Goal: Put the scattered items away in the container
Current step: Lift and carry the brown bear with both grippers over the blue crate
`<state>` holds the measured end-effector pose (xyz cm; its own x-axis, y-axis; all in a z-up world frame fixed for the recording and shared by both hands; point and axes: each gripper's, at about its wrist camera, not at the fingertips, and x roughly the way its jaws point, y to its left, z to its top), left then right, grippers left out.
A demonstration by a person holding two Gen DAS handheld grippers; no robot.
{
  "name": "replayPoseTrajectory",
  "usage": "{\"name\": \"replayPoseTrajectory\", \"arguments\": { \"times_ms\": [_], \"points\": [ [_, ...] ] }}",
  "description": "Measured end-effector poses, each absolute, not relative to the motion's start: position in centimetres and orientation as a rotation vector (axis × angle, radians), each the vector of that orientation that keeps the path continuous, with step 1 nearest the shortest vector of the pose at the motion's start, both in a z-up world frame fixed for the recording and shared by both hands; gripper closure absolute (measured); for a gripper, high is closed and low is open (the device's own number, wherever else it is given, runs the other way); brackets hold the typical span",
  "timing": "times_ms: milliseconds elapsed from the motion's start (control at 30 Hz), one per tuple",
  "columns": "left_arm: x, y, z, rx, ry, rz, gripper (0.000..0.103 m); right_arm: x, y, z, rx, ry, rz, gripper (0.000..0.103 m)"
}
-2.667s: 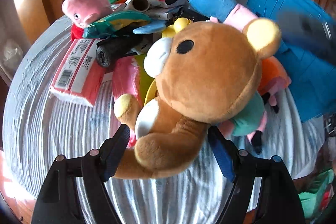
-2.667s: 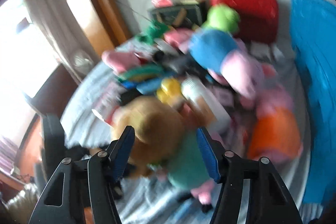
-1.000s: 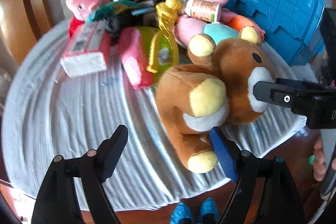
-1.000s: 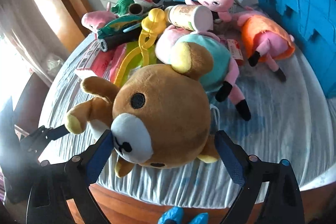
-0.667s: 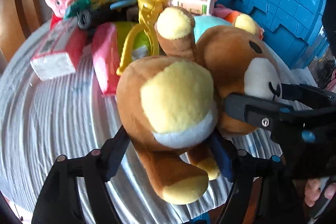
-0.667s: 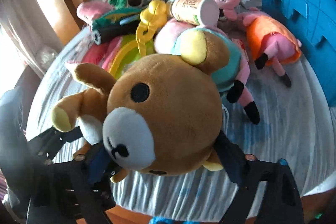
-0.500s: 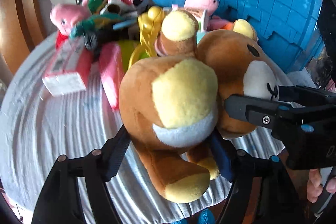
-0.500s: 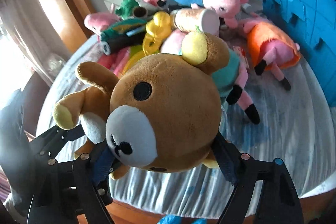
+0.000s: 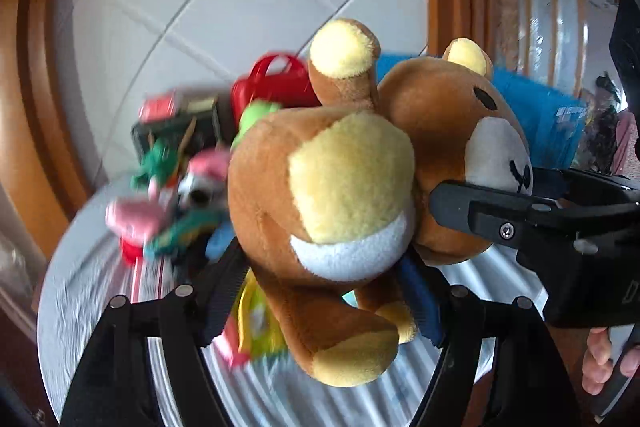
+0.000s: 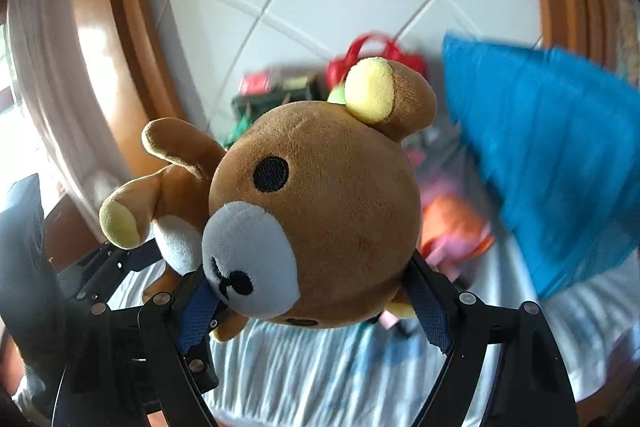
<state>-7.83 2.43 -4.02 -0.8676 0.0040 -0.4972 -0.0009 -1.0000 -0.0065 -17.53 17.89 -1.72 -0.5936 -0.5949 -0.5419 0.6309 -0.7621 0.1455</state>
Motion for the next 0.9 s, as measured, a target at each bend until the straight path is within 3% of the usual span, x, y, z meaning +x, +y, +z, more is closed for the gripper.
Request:
{"name": "replayPoseTrajectory", "arguments": {
  "times_ms": [467, 900],
  "points": [
    [-17.7, 17.9, 6.7, -0.545, 0.083, 3.058, 0.030, -28.6, 31.7, 8.7, 0.508, 0.090, -2.416, 0.018],
    [-35.2, 30.0, 13.9, -0.842, 0.264, 2.945, 0.030, -45.4, 40.8, 14.8, 0.632, 0.133, -2.398, 0.018]
  ]
}}
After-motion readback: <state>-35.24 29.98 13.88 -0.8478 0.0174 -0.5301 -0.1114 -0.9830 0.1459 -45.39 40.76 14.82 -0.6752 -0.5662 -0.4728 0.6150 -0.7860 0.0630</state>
